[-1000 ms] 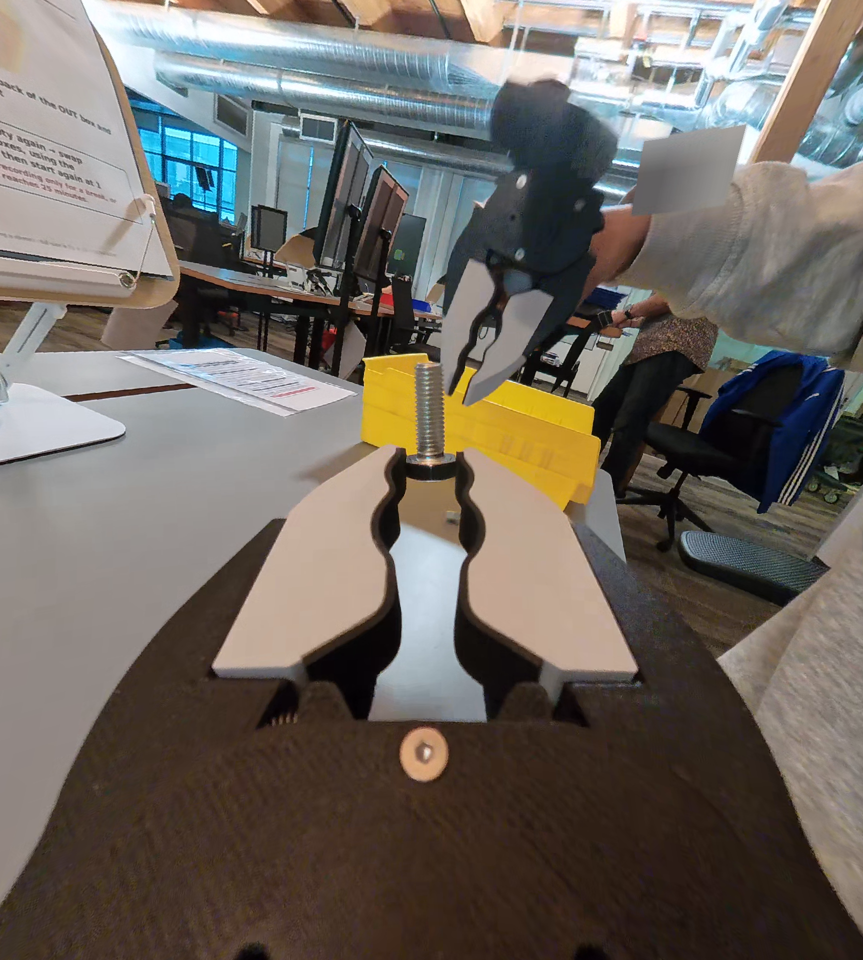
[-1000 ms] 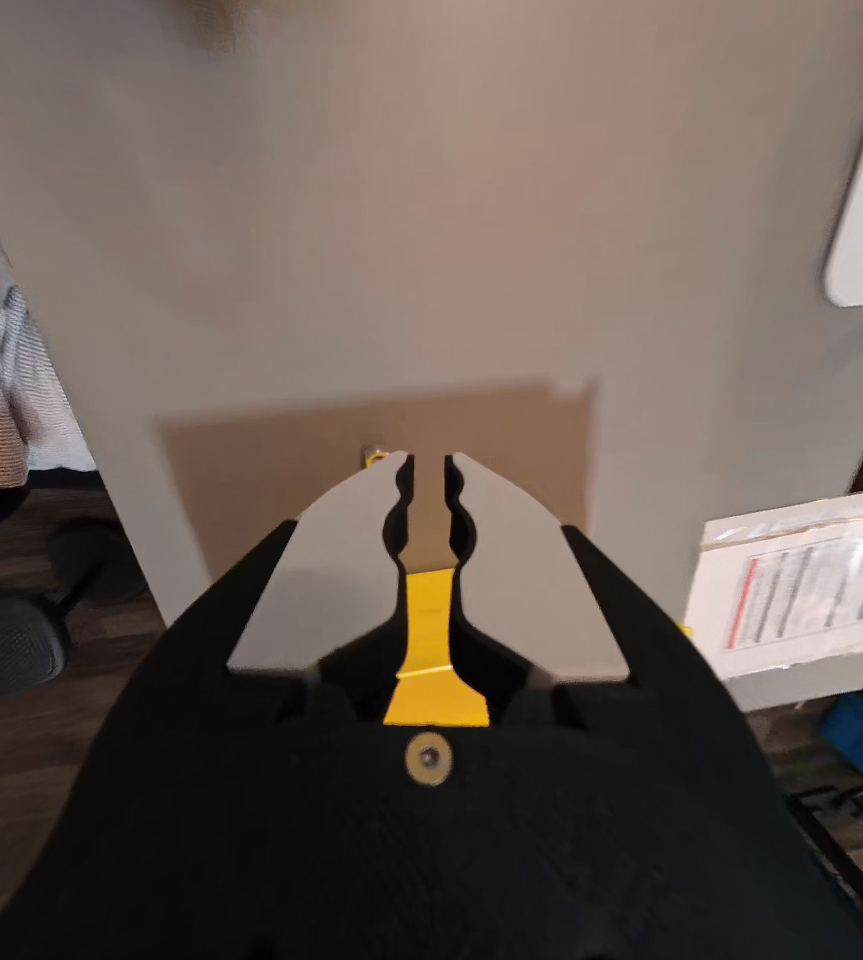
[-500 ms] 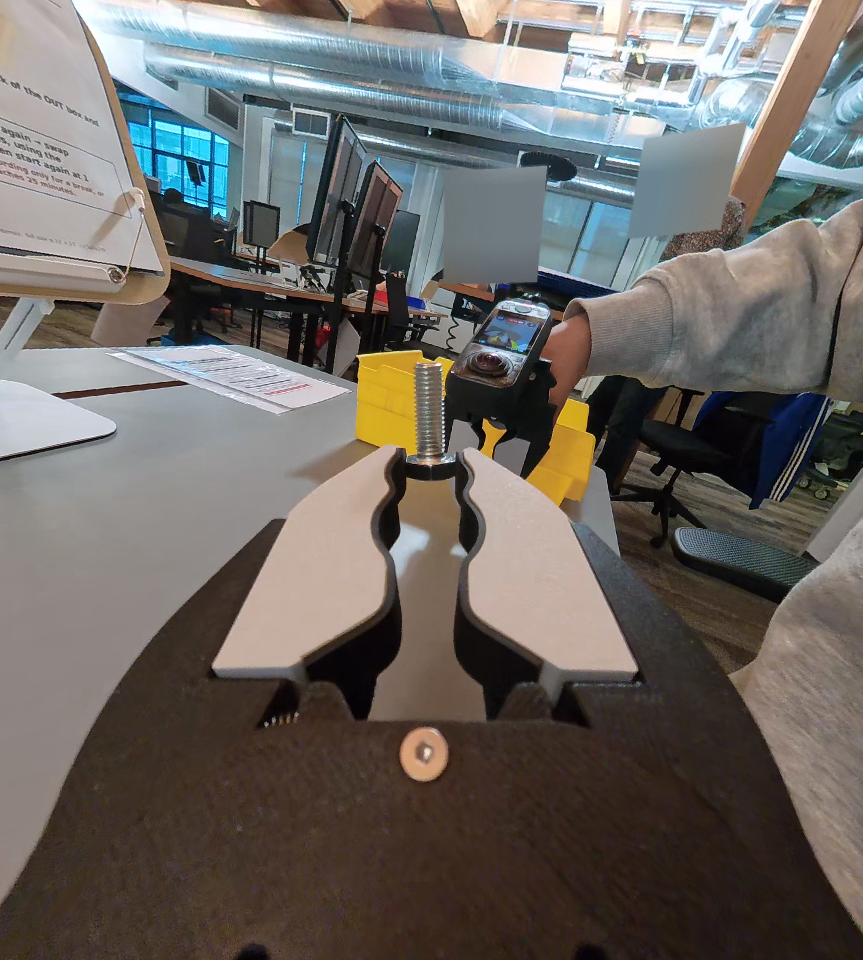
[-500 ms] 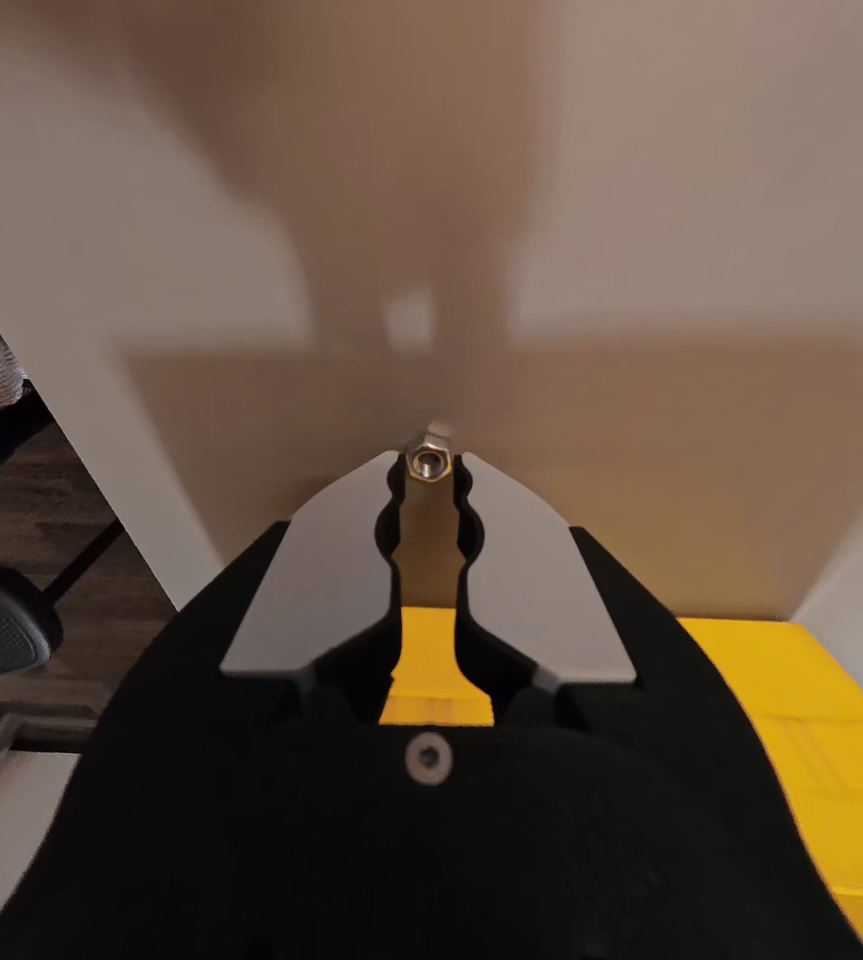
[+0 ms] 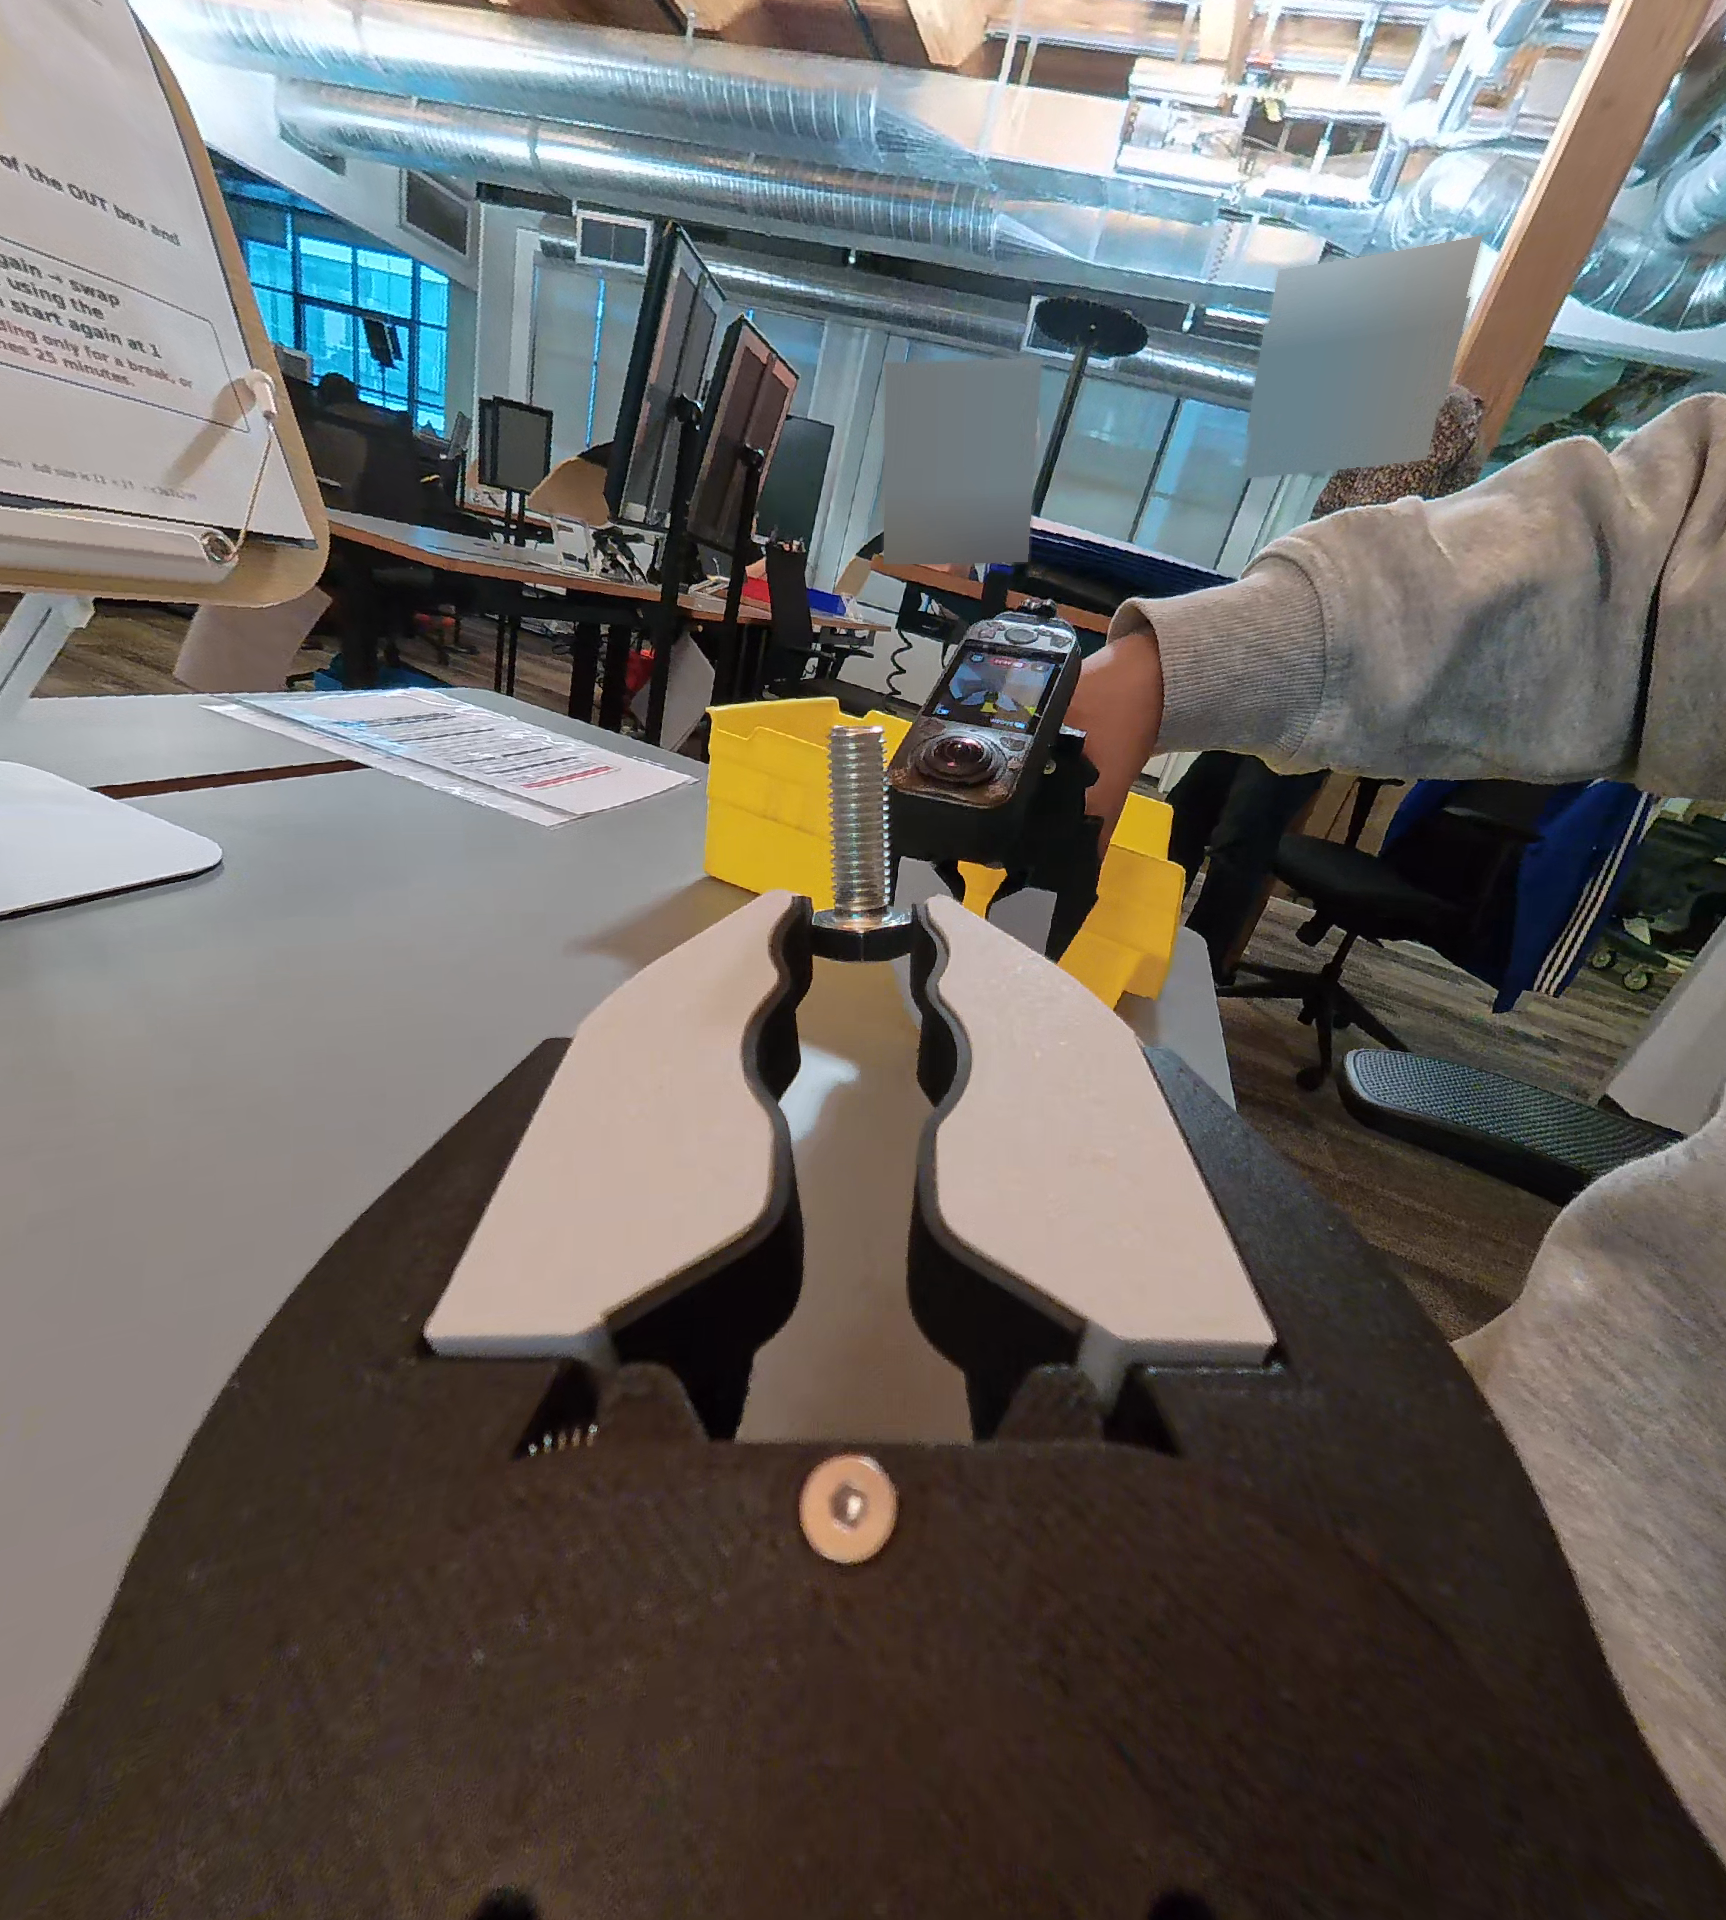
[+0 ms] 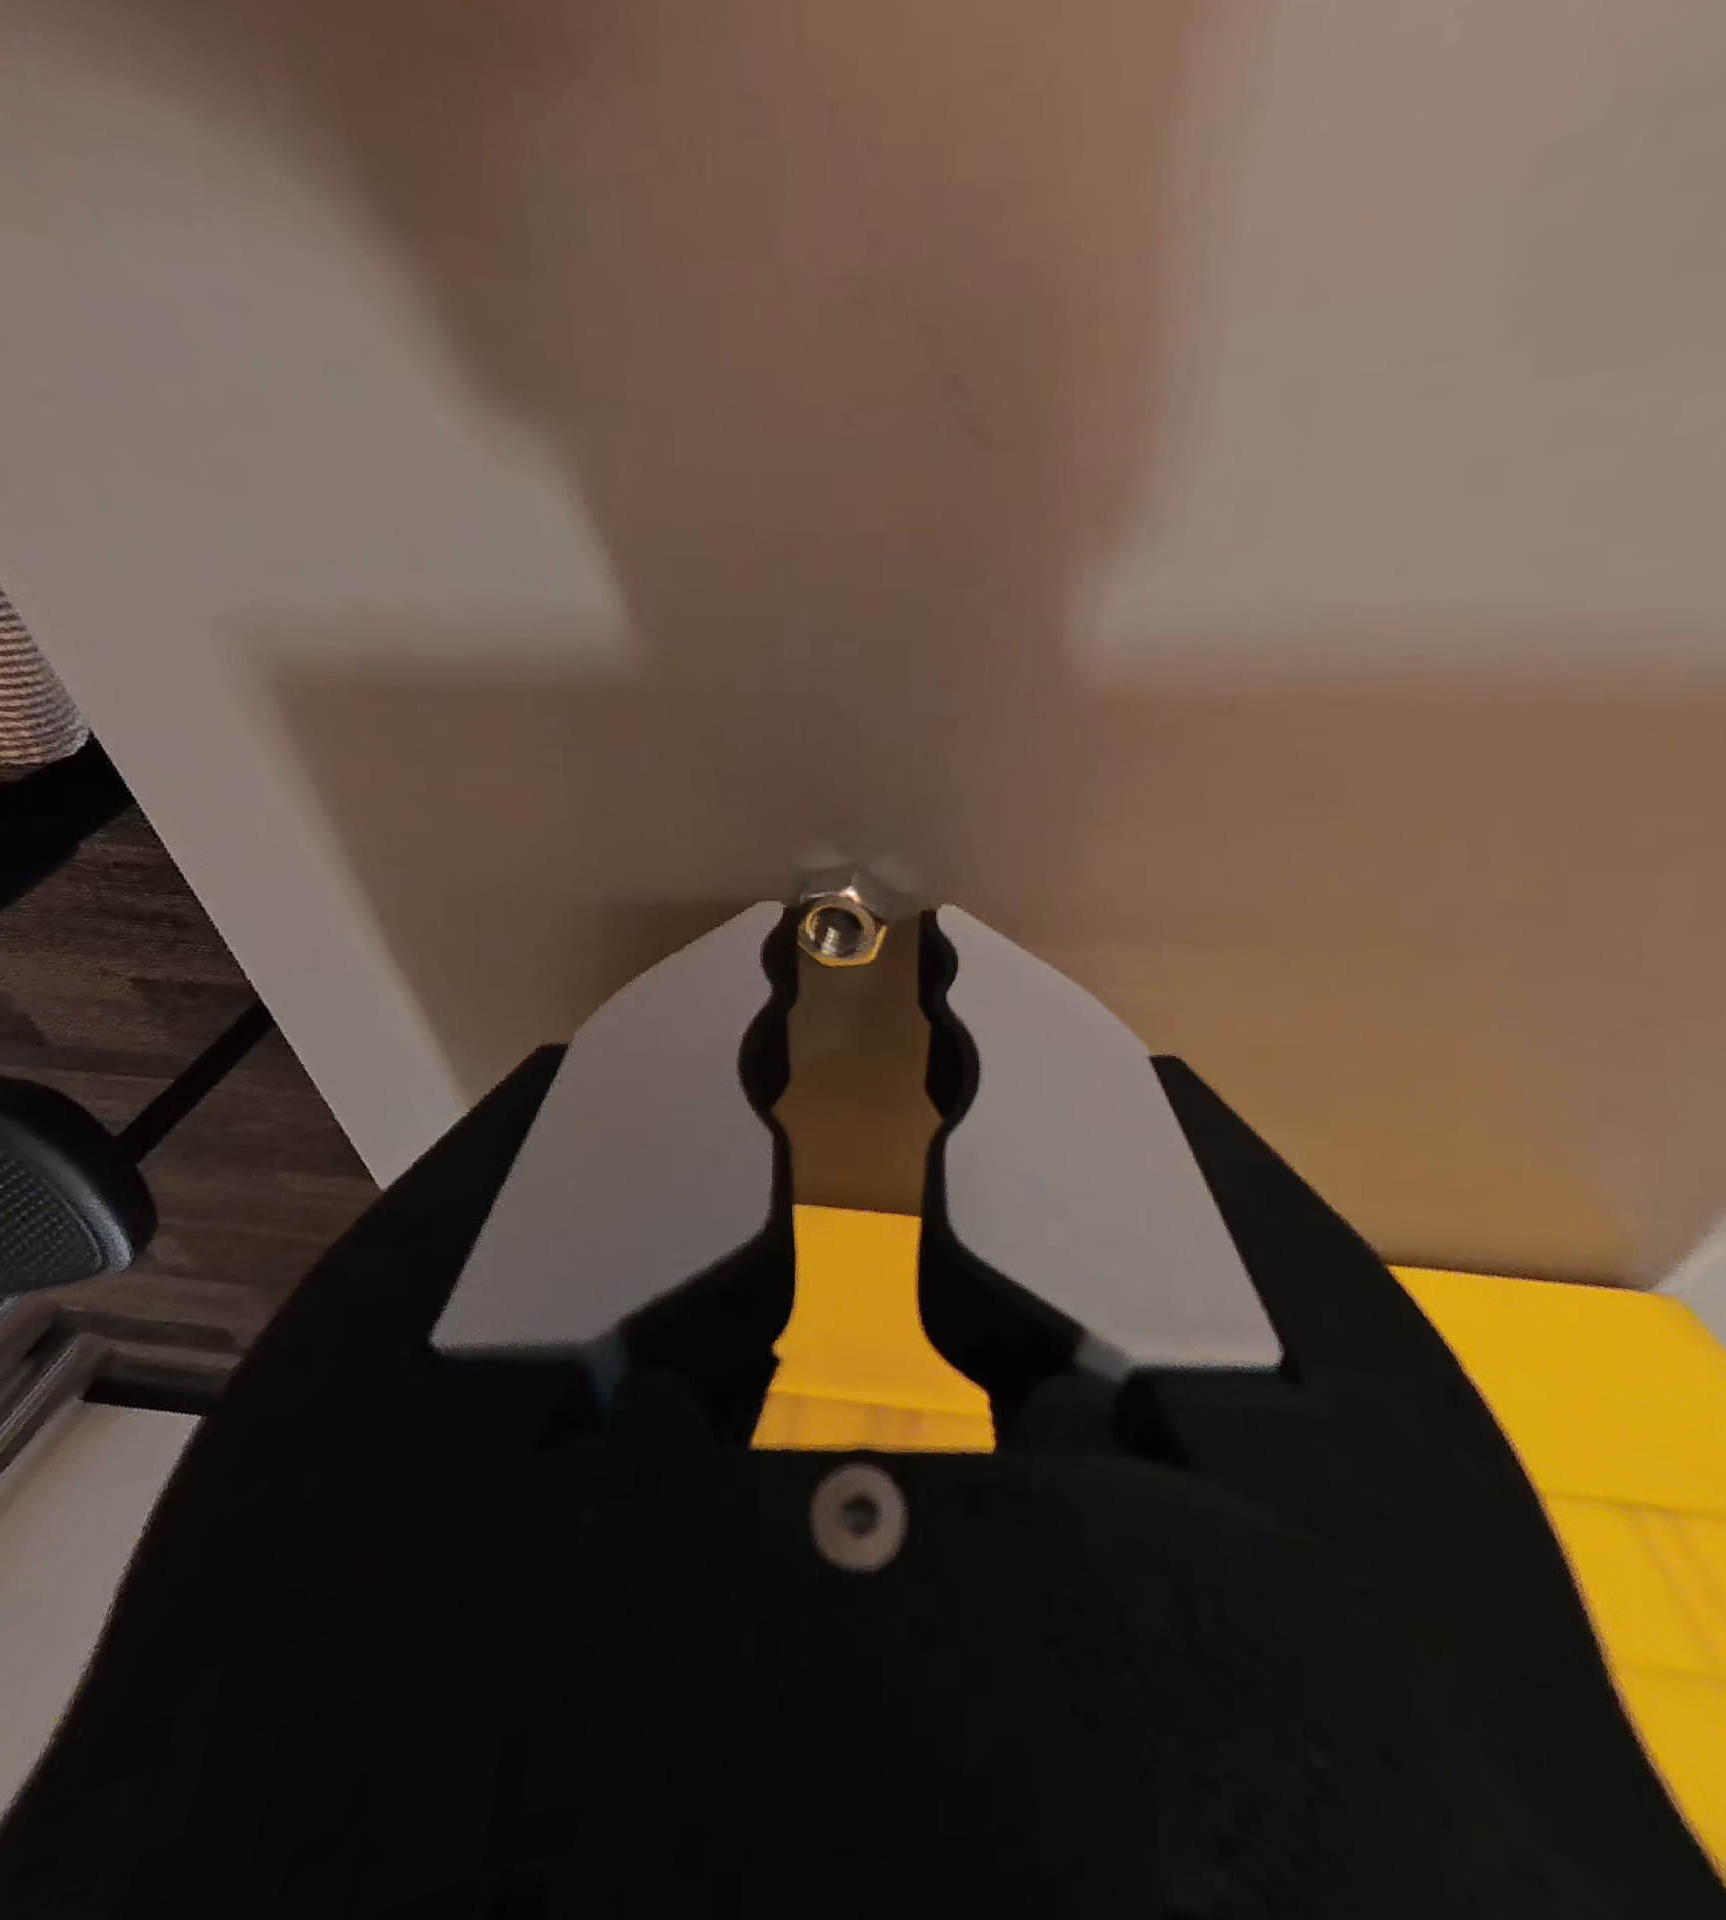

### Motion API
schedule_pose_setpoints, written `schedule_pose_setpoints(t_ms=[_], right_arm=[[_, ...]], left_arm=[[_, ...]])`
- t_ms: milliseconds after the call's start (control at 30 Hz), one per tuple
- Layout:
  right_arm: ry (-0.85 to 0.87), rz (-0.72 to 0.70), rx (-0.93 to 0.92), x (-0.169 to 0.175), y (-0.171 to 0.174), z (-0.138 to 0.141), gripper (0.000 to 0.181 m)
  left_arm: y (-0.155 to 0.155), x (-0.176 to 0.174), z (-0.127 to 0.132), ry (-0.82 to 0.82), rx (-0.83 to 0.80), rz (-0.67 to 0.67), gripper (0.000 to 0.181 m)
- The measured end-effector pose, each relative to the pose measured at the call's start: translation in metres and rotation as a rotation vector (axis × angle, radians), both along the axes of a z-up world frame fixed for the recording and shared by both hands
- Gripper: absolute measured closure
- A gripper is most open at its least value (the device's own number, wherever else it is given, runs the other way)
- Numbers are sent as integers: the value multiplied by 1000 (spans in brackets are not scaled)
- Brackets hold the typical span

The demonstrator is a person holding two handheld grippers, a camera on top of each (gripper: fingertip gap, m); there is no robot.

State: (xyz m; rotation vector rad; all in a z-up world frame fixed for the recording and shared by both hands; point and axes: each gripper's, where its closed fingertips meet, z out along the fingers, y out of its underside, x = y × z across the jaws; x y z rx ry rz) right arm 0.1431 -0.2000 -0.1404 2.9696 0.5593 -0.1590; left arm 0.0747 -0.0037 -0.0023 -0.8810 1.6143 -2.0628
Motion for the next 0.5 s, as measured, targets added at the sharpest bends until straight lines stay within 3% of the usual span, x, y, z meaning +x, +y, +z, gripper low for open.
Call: schedule_pose_setpoints(t_ms=[33,267,500], right_arm=[[3,-4,-1,-1,0,0,158],[12,6,-21,-6,-5,-3,157],[-89,64,6,1,4,3,162]], left_arm=[[0,0,0,0,-1,-1,163],[-1,0,0,0,2,-2,162],[-3,-1,-1,-1,5,-5,162]])
